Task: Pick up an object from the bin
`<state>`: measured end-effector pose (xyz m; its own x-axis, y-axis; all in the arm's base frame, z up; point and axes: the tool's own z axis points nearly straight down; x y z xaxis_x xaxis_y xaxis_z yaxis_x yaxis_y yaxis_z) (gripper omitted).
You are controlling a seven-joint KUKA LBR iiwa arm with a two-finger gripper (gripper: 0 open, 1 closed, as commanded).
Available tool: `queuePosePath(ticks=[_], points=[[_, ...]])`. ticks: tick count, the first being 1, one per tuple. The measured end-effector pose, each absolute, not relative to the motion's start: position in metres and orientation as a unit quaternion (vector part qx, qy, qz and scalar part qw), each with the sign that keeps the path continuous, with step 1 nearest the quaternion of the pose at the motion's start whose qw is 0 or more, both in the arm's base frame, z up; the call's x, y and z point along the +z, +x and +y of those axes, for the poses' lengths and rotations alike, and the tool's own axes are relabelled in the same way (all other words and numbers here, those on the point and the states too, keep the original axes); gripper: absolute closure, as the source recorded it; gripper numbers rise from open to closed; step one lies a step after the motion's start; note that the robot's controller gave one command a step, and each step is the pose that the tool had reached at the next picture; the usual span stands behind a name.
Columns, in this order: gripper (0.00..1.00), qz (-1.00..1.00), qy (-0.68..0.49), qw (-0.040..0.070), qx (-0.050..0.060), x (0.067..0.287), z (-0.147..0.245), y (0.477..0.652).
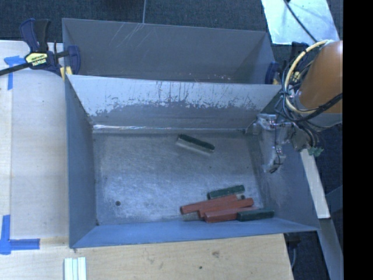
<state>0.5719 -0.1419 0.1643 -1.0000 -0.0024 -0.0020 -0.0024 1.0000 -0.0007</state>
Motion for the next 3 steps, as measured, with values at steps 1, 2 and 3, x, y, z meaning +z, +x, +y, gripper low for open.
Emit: queuePosePath(ticks=[1, 2, 3], points=[[0.0, 0.996, 0.094, 0.003, 0.0, 0.069, -0.079, 0.489], [1.0, 0.996, 0.092, 0.0, 0.001, 0.073, -0.079, 0.489], [1.0, 0.993, 0.117, 0.007, 0.0, 0.246, -0.08, 0.509]])
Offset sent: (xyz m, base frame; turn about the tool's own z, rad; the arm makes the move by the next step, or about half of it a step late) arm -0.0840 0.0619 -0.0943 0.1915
